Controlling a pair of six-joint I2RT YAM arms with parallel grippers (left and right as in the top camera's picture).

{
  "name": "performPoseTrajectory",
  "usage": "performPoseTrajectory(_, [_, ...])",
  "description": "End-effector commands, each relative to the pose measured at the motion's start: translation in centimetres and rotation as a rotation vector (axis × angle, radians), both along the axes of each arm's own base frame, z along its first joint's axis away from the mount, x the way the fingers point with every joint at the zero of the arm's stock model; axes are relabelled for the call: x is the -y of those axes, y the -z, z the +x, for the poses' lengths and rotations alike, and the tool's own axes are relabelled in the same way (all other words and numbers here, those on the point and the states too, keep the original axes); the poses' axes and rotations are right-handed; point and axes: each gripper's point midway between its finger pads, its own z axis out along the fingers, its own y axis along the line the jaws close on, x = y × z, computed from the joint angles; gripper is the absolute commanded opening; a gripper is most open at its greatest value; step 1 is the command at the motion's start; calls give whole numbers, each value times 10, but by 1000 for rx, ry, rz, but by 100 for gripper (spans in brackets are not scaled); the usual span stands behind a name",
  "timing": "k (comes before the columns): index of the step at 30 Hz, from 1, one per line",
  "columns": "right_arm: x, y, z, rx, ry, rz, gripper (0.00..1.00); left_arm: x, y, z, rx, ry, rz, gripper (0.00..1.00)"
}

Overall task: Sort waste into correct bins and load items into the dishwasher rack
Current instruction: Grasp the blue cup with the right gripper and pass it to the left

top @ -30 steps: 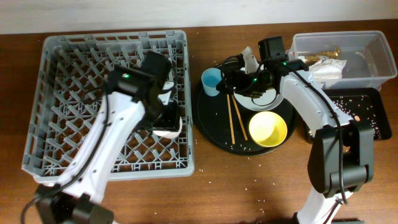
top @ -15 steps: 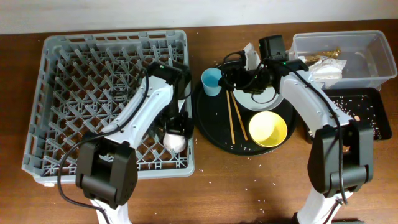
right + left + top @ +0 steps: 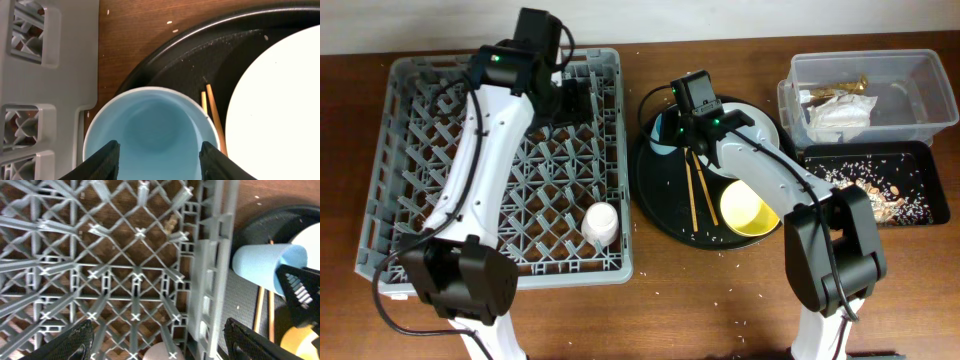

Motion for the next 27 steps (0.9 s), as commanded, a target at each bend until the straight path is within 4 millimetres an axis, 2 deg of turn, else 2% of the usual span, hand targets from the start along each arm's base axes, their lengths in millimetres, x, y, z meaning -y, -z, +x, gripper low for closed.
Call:
performPoseTrajectory(1, [0,-23,10,53,21,16,54,-10,-3,6,14,-36,-1,83])
performPoseTrajectory(2, [0,-32,11,70,21,23,54,-10,-2,7,16,-39,4,83])
performPoseTrajectory(4, [2,-66,10,135,17,38,55,-14,2,12,22,-65,19,83])
performPoseTrajectory(5, [5,-73,9,144,21,42,55,-13,8,14,12,-65,21,83])
performPoseTrajectory(6, [11,-70,9,133,37,26,54,-13,13,15,1,-68,22,83])
performPoseTrajectory(8, [23,-49,9,85,65,-14,53,-13,24,16,-26,-68,28,83])
performPoseTrajectory(9, [23,-37,9,61,63,-22,53,-12,24,16,-24,-67,28,83])
performPoseTrajectory(14, [19,16,6,-50,73,-25,39,-10,24,16,-26,-84,20,83])
performPoseTrajectory(15, [15,23,4,-72,61,-14,32,-9,24,16,-26,-82,17,83])
performPoseTrajectory(18, [8,22,1,-93,34,43,4,-8,24,15,-32,-82,9,82])
performPoseTrajectory(19, [5,10,-2,-111,4,118,4,0,24,12,-47,-65,-38,84])
performPoseTrajectory(20, [7,-6,-4,-113,-12,178,4,9,24,10,-59,-30,-87,92])
performPoseTrajectory(21, [10,-26,-7,-108,-30,244,4,20,21,6,-73,45,-161,97])
performPoseTrajectory(22, [12,-55,-11,-87,-87,340,4,34,16,1,-85,140,-259,99])
performPoseTrajectory(23, [9,-85,-19,-65,-193,461,4,57,1,-8,-66,317,-424,99])
performPoseTrajectory(24, [2,-105,-29,-66,-295,578,4,77,-19,-16,-18,481,-581,99])
performPoseTrajectory(27, [-13,-148,-46,13,-556,792,4,94,-67,-36,139,751,-885,99])
